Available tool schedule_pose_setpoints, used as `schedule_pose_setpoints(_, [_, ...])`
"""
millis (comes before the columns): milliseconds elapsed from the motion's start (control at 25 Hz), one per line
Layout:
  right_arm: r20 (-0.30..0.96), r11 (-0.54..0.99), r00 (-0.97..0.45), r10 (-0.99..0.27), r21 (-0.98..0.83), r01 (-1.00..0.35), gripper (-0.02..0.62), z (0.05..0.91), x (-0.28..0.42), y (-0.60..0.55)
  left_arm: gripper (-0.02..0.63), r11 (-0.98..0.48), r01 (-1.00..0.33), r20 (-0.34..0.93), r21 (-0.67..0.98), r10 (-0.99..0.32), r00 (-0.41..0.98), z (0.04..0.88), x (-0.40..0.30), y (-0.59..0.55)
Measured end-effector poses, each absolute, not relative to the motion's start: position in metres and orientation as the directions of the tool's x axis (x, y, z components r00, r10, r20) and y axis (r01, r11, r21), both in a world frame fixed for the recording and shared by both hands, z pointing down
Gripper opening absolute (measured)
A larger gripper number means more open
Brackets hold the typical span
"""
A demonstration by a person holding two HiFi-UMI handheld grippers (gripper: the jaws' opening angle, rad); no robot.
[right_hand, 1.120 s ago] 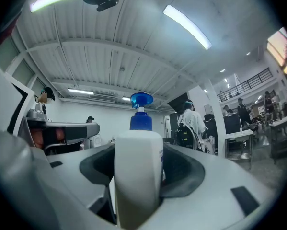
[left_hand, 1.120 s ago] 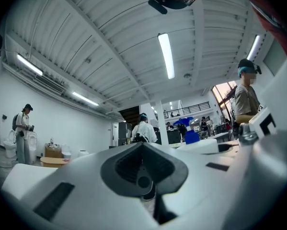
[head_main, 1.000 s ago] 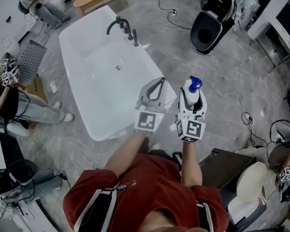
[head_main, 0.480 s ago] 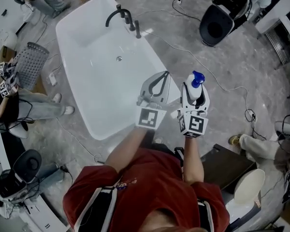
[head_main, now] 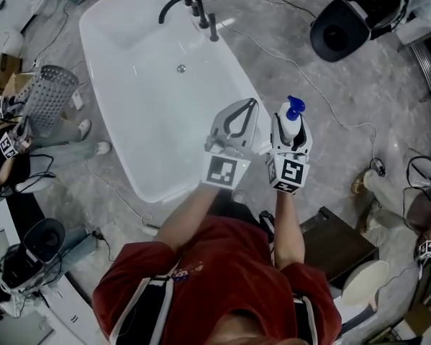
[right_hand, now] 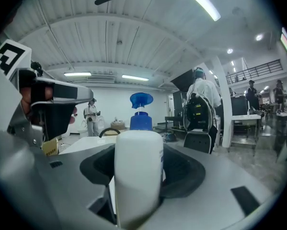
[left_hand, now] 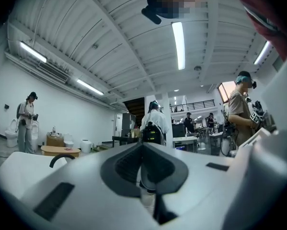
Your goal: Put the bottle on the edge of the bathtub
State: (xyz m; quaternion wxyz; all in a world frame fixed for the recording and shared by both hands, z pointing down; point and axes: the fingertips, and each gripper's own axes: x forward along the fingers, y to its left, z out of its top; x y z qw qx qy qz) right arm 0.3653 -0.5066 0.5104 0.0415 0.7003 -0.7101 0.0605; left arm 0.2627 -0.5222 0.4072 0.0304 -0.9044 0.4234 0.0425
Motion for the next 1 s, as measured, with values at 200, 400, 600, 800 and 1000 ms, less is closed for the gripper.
schedule_pose_setpoints(200, [0.225,0.009,-0.018,-0.974,-0.042,-0.999,0.272,0.552,0.359,-0.521,0.015,-0.630,-0.777,-0.066,-0.005,-0.775,0.629,0.426,0.253,-0.534])
schedule_pose_setpoints(400, [0.310,0.012,-0.027,-0.950,-0.052,-0.999,0.272,0.594,0.352,-0.547,0.015,-0.622,-0.783,-0.020,0.026,-0.783,0.621,0.445,0.246,-0.556])
schedule_pose_setpoints(600, [0.388,0.020,-0.047,-0.920,-0.073,-0.997,0.272,0.641,0.346,-0.562,0.015,-0.608,-0.793,0.006,0.036,-0.794,0.608,0.465,0.244,-0.568])
schedule_pose_setpoints(800, [0.414,0.008,-0.040,-0.910,-0.079,-0.997,0.271,0.666,0.345,-0.568,0.015,-0.603,-0.795,0.026,0.064,-0.795,0.606,0.477,0.241,-0.567])
schedule_pose_setpoints(1000, [0.427,0.008,-0.045,-0.903,-0.088,-0.996,0.272,0.695,0.348,-0.587,0.015,-0.599,-0.798,0.052,0.068,-0.796,0.603,0.500,0.240,-0.574])
